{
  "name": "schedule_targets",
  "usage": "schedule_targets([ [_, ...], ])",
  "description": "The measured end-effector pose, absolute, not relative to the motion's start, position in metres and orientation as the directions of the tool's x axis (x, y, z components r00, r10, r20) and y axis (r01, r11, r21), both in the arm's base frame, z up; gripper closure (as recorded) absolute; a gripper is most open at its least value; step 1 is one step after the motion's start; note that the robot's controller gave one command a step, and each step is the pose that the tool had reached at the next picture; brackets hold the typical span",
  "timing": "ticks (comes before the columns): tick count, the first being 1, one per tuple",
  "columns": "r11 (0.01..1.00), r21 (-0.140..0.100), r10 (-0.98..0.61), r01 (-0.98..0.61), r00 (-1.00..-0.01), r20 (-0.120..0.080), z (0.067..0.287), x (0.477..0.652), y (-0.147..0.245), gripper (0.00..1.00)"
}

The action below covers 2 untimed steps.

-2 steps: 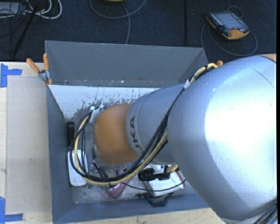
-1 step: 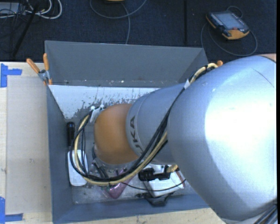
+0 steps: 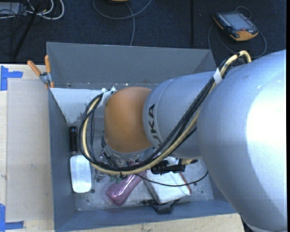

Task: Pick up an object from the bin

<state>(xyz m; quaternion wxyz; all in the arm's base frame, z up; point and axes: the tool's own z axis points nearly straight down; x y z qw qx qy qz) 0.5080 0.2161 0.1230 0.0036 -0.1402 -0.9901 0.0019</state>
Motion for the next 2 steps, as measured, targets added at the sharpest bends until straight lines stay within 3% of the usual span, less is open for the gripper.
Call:
schedule_targets([
  [1, 0.964, -0.001, 0.265, 0.265, -0.964, 0.001, 0.169, 0.505, 0.226, 1.0],
  [2, 0.959, -0.001, 0.282, 0.282, -0.959, 0.002, 0.166, 0.511, 0.212, 1.0],
])
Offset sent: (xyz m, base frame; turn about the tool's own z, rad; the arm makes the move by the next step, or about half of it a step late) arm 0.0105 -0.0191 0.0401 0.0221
